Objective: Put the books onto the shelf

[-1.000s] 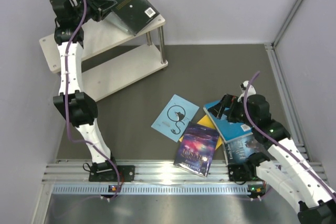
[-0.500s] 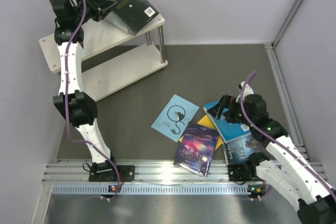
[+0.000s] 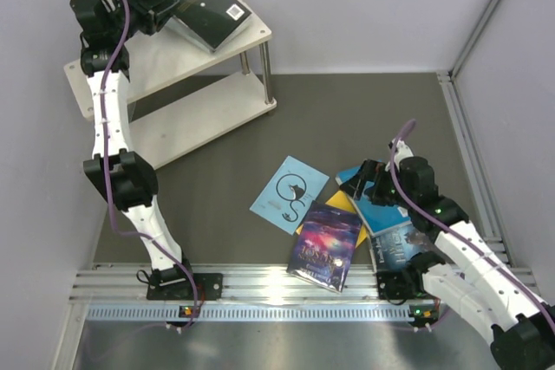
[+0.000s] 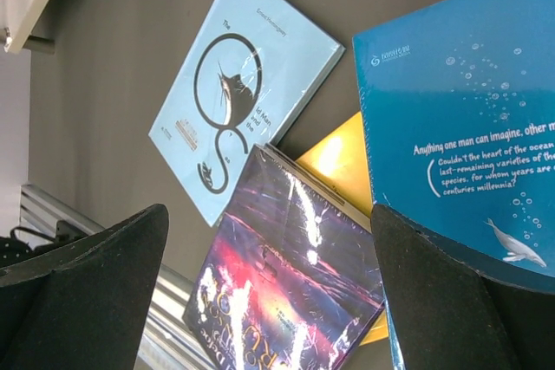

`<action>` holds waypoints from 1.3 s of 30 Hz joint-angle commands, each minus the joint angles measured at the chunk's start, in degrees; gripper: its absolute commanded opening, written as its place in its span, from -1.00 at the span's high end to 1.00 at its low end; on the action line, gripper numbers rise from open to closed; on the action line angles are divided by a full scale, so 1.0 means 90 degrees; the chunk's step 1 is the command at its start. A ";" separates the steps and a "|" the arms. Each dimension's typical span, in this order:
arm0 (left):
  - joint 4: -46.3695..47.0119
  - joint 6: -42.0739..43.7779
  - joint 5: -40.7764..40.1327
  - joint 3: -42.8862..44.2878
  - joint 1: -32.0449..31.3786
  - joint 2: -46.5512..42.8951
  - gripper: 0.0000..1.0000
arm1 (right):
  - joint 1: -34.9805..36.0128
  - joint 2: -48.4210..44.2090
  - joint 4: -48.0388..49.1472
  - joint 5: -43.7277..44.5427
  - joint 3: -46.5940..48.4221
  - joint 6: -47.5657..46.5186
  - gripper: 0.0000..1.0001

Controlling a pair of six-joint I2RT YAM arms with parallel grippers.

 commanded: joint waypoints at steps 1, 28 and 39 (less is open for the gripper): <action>0.0583 0.0201 -0.0380 0.0154 0.0083 -0.0100 1.00 | -0.0113 0.0082 0.0442 -0.0070 0.0000 -0.0053 -0.97; -0.0862 0.1937 -0.0770 0.0027 0.0170 -0.0539 -0.64 | -0.0152 0.0209 0.0609 -0.0128 -0.0146 -0.0053 -0.97; -0.1684 0.2731 -0.1035 -0.0022 0.0180 -0.0861 -0.81 | -0.0152 0.0131 0.0599 -0.0197 -0.0244 -0.0034 -0.97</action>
